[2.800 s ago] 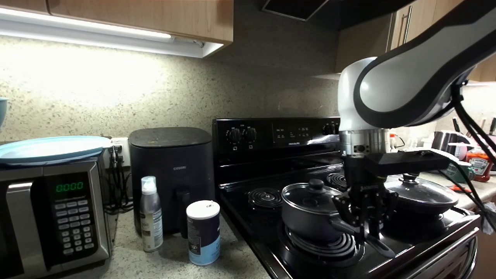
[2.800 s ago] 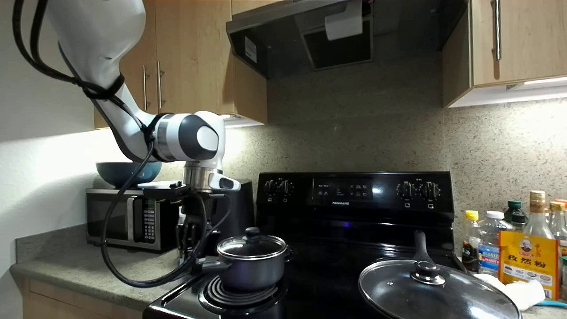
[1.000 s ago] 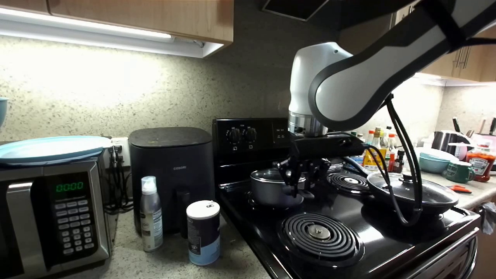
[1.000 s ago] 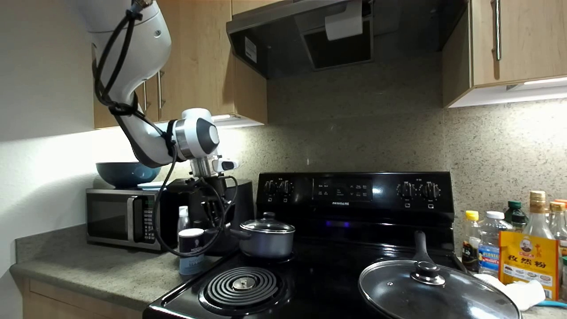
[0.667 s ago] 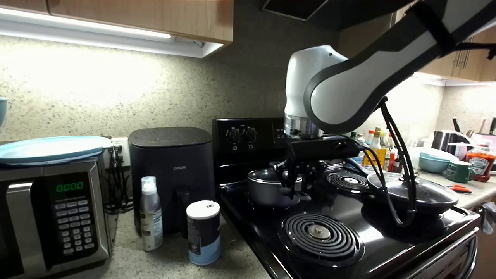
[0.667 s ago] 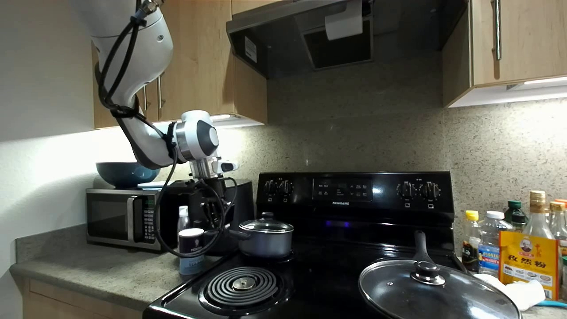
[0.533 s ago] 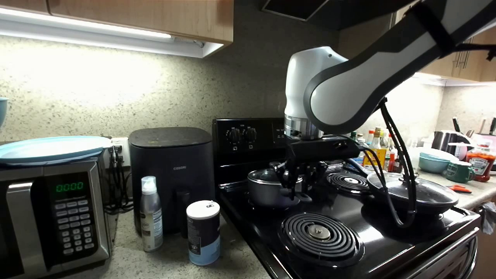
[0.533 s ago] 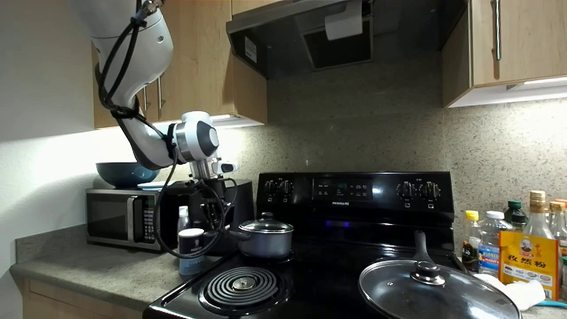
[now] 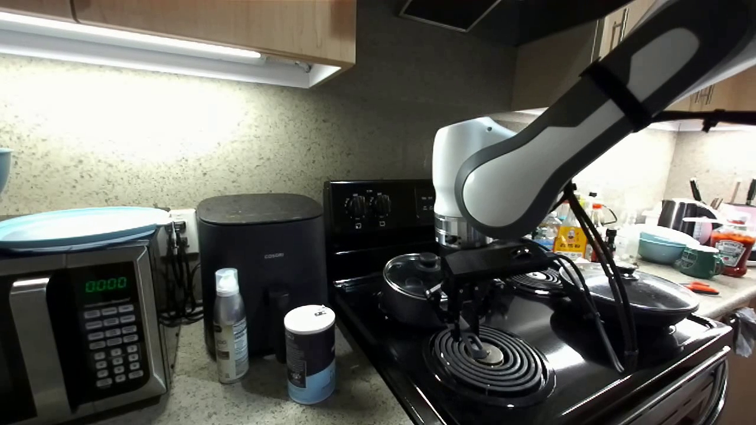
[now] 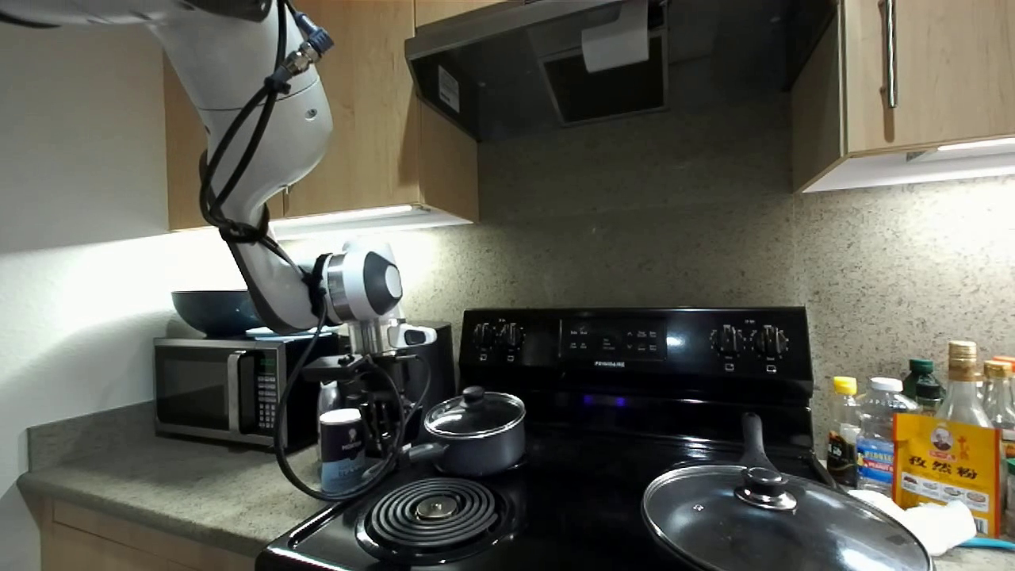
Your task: Move the pot on the front left plate to the back left plate
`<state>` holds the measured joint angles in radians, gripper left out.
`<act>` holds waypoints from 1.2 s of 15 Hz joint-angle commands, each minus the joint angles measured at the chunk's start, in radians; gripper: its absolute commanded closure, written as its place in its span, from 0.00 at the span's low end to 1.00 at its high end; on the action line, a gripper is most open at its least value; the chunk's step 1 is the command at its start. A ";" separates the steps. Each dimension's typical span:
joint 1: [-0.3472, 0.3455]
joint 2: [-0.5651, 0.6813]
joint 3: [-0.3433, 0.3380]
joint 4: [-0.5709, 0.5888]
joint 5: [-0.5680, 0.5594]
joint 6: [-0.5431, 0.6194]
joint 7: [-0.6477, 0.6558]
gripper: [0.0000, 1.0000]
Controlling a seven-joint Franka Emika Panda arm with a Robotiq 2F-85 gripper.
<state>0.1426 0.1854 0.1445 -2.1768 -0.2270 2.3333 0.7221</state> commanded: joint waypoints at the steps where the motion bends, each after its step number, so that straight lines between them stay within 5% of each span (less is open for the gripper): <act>1: 0.027 -0.001 -0.027 0.001 0.007 -0.001 -0.005 0.68; 4: 0.030 -0.003 -0.029 0.003 0.006 -0.001 -0.005 0.68; 5: 0.030 -0.003 -0.029 0.003 0.006 -0.001 -0.005 0.92; 17: 0.071 0.014 -0.042 0.102 -0.031 0.100 0.029 0.92; 18: 0.063 0.004 -0.044 0.087 -0.009 0.069 0.012 0.68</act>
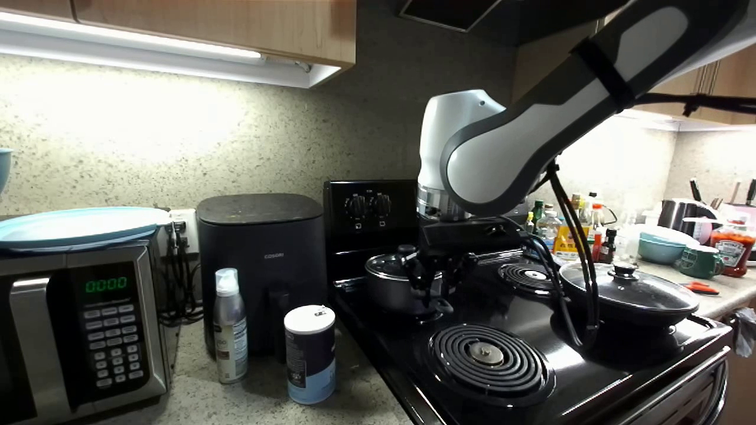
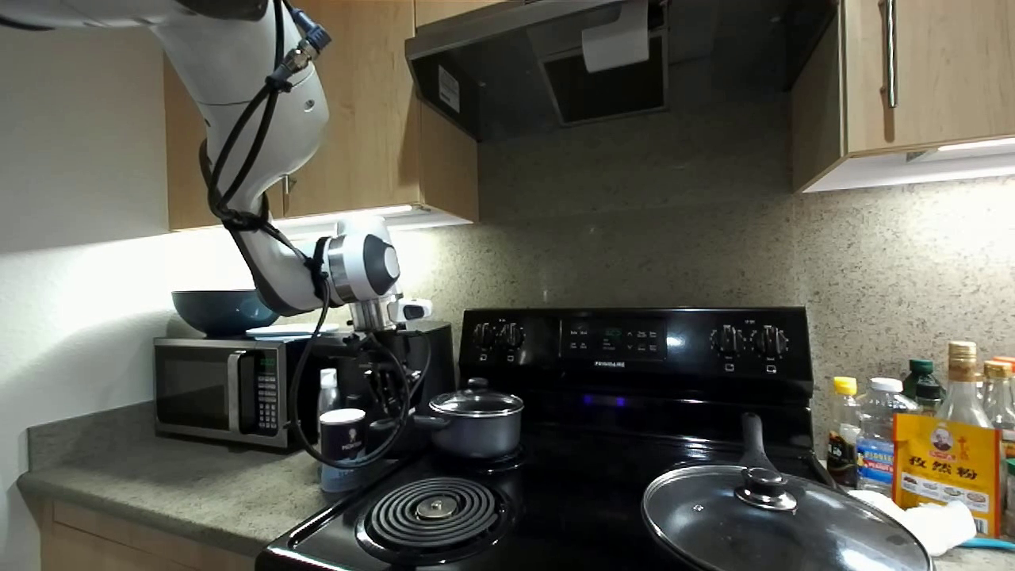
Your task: Move the pot on the front left plate to the back left plate
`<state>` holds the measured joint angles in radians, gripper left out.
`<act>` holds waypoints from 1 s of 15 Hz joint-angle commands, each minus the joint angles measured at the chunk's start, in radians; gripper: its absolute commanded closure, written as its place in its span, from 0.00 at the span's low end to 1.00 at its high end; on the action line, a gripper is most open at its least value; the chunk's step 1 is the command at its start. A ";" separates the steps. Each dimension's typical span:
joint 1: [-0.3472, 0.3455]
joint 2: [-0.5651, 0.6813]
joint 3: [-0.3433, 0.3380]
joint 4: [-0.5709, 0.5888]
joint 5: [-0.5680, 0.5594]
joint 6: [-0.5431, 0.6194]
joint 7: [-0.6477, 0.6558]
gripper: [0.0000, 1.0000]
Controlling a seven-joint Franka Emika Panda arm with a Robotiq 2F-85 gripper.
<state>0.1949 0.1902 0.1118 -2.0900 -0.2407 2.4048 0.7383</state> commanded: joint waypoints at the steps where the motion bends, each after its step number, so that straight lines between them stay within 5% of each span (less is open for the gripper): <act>1: 0.014 0.001 -0.012 0.006 0.005 -0.002 -0.005 0.68; 3: 0.017 0.005 -0.012 0.009 0.004 -0.002 -0.005 0.68; 4: 0.018 0.006 -0.012 0.009 0.005 -0.002 -0.005 0.92; 15: 0.016 0.038 -0.072 0.000 -0.021 -0.016 0.022 0.92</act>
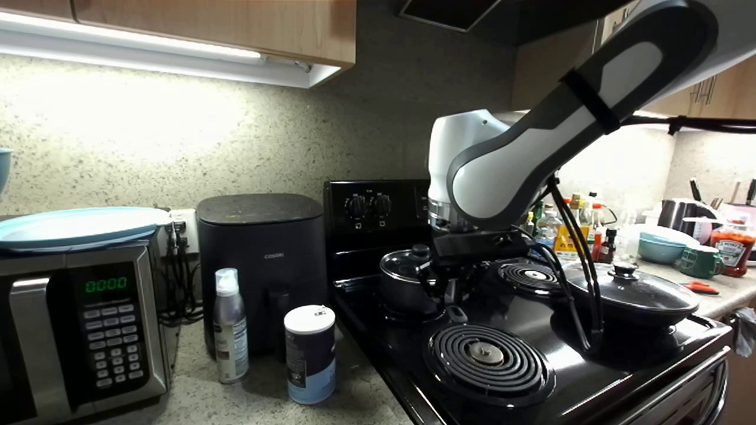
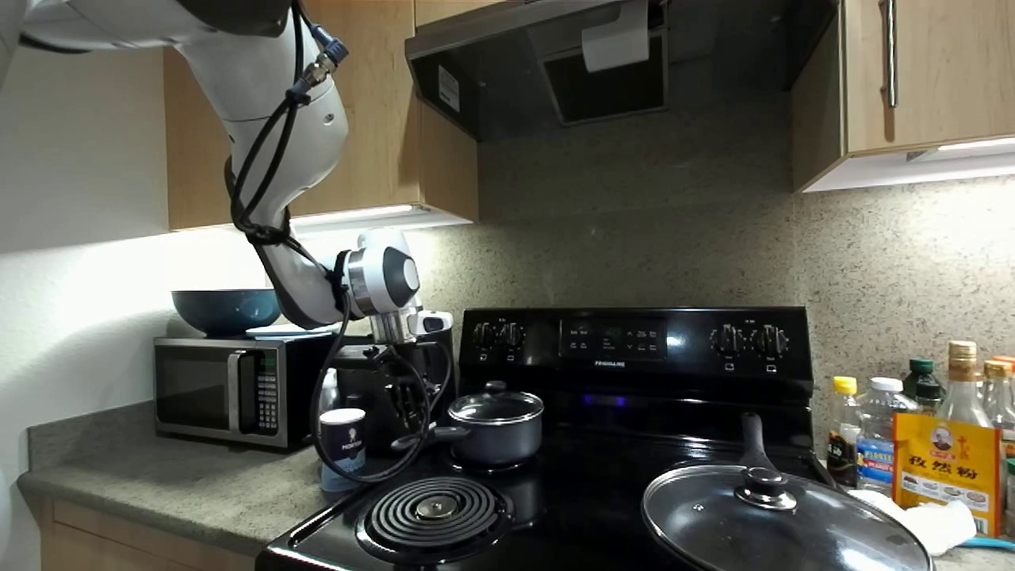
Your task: Move the pot on the front left plate to the back left plate
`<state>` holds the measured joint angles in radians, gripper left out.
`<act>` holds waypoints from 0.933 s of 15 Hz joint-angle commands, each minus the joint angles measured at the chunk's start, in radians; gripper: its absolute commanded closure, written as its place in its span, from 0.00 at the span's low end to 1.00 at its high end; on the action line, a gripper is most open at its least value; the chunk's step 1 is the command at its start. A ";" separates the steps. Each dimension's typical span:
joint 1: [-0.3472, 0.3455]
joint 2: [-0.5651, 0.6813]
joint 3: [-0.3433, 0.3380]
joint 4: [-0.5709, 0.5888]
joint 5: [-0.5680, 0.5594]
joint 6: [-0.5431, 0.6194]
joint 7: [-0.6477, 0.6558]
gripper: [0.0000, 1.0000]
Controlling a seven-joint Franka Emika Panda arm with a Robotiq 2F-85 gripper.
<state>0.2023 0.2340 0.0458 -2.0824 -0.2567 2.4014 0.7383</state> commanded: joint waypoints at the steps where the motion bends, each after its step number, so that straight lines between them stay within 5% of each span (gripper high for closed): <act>1: 0.011 -0.008 -0.003 -0.007 -0.002 -0.013 0.018 0.92; 14: 0.074 -0.025 0.029 -0.021 -0.030 0.002 0.021 0.92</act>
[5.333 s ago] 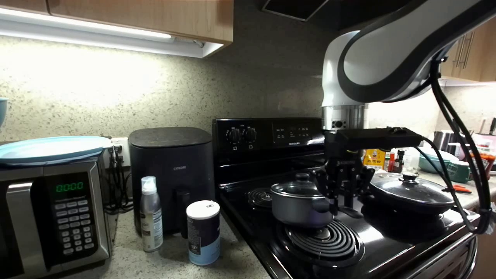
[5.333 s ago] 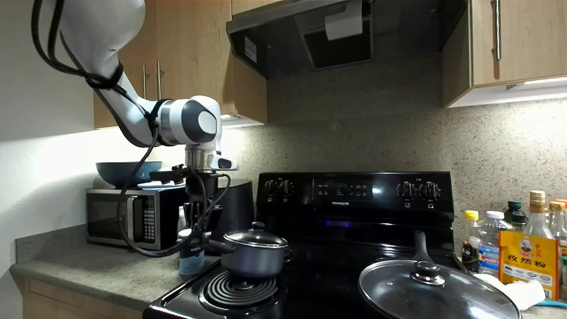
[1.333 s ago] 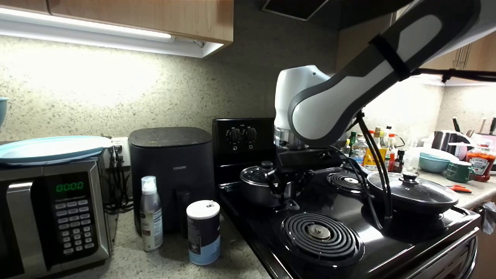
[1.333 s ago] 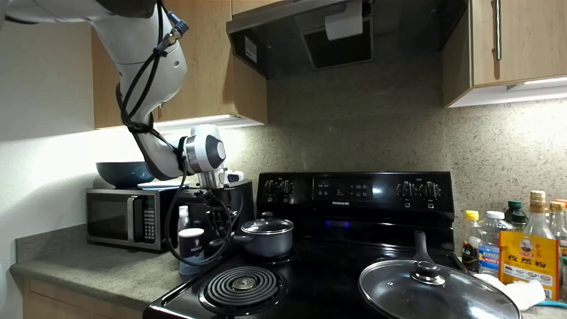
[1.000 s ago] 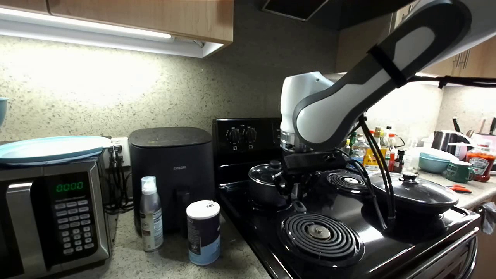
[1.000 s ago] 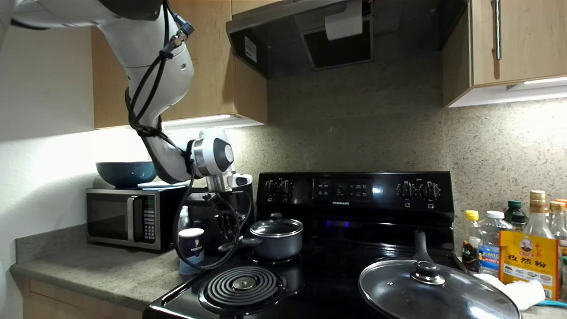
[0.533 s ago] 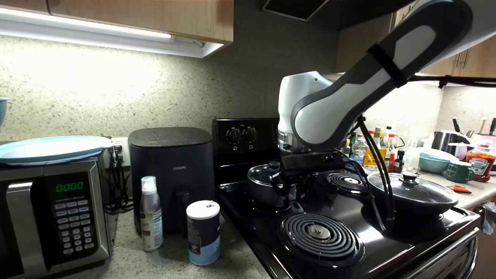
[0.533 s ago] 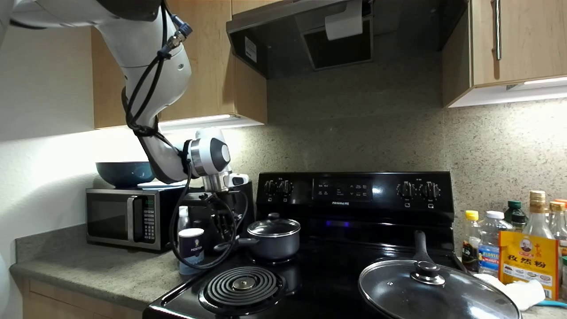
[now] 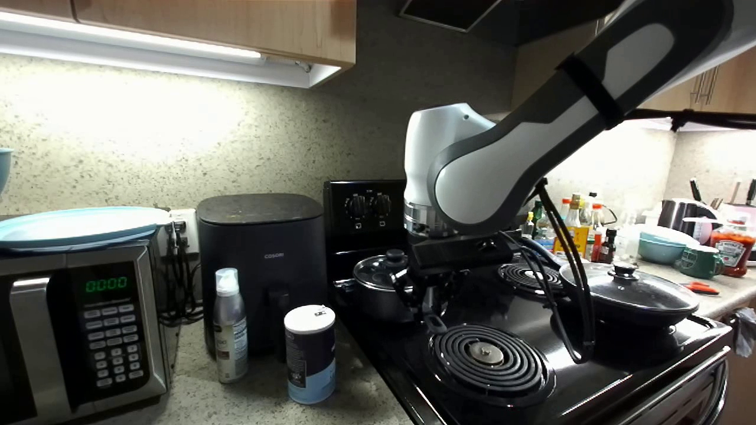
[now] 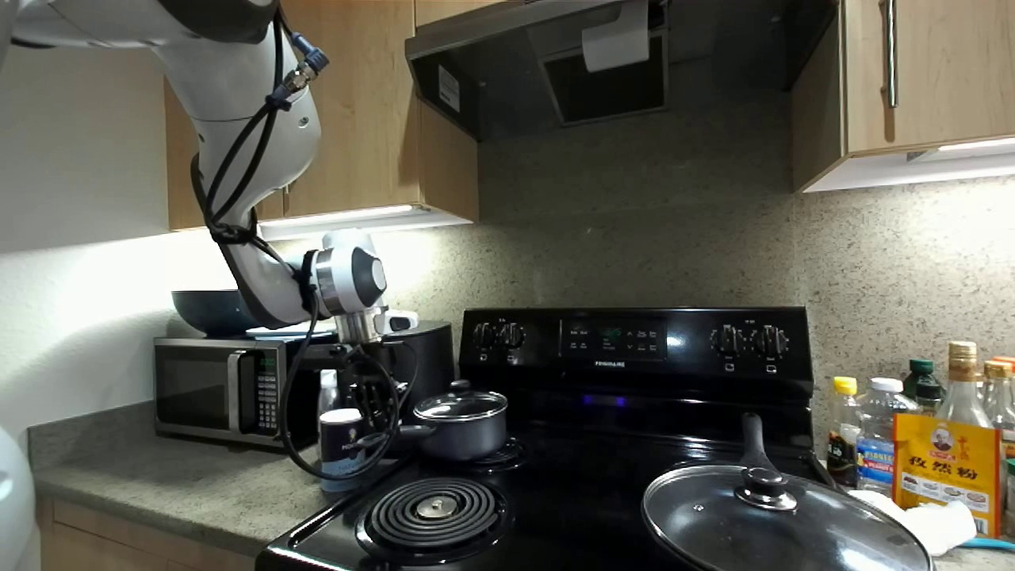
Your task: Move the pot on the front left plate to the back left plate
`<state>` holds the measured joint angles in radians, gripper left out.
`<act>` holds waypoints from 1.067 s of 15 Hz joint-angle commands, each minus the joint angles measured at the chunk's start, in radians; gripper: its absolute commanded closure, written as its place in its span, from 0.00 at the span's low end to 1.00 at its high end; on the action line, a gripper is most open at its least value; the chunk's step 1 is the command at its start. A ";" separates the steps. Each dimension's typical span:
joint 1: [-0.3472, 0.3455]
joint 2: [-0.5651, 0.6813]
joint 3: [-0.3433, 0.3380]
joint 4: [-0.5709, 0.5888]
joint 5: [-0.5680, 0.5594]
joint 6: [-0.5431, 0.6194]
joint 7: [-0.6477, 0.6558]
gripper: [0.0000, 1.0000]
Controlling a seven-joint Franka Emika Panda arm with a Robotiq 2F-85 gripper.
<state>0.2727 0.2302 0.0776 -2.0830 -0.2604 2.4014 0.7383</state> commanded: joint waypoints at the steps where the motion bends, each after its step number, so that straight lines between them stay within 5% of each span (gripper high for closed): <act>1: 0.002 -0.020 -0.007 -0.021 -0.031 0.002 0.024 0.92; 16: -0.020 -0.010 -0.036 -0.011 -0.011 0.008 0.040 0.92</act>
<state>0.2641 0.2302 0.0501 -2.0834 -0.2631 2.4037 0.7387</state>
